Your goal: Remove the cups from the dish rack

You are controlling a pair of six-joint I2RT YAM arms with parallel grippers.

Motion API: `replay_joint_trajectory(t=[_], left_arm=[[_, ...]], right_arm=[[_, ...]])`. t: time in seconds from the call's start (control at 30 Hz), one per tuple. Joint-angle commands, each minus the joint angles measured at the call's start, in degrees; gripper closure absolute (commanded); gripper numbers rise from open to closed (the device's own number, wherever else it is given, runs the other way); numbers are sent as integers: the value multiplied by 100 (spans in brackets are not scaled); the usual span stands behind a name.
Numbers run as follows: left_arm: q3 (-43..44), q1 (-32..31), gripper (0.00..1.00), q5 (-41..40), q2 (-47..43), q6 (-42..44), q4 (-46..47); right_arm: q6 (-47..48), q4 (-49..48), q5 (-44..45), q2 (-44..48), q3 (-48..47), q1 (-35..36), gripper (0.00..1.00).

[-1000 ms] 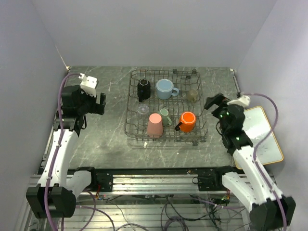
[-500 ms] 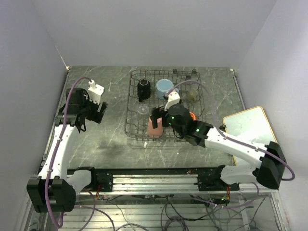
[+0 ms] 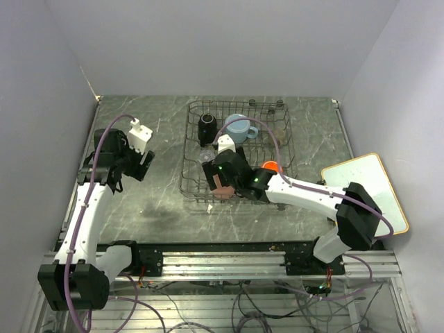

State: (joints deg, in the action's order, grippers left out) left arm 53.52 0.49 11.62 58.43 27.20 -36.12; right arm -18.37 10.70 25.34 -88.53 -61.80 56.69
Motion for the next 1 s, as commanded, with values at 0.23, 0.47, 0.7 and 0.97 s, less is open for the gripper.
replay_joint_trajectory(t=[0.23, 0.47, 0.7, 0.97], left_arm=[[11, -5, 14, 371, -235, -65, -64], [70, -7, 14, 319, -194, -194, -141], [144, -5, 10, 618, -269, -202, -215], [67, -5, 6, 1098, -477, -58, -219]], right_arm=[[-14, 54, 272, -264, -25, -17, 7], [-92, -110, 175, -318, -9, -51, 25], [-184, -89, 130, -267, -17, -105, 45], [-70, 378, 93, 229, -662, -191, 74]])
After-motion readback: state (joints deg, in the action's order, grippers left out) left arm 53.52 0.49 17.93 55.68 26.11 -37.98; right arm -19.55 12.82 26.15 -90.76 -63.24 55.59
